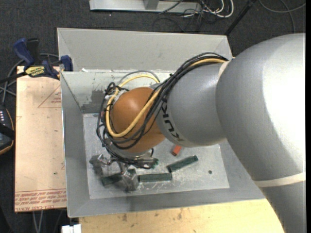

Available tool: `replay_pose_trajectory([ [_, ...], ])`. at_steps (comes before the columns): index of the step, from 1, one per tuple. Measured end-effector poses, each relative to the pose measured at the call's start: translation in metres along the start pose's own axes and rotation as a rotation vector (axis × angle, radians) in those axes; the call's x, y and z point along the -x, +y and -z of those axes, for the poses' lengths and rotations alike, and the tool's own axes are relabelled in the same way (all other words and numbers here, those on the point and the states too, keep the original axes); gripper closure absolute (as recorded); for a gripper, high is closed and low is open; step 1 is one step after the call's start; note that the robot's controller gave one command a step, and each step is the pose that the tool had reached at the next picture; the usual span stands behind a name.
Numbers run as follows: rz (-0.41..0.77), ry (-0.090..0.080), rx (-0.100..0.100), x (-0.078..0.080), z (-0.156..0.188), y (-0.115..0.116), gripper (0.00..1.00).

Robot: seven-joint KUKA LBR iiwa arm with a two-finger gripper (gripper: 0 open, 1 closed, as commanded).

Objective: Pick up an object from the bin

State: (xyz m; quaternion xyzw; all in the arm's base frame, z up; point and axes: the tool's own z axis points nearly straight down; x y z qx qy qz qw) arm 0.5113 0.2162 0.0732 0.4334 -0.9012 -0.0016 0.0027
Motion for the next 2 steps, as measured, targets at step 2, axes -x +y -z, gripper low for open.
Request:
replay_pose_trajectory([
  [2,0.030,-0.014,-0.010,-0.010,0.170,0.001,1.00],
])
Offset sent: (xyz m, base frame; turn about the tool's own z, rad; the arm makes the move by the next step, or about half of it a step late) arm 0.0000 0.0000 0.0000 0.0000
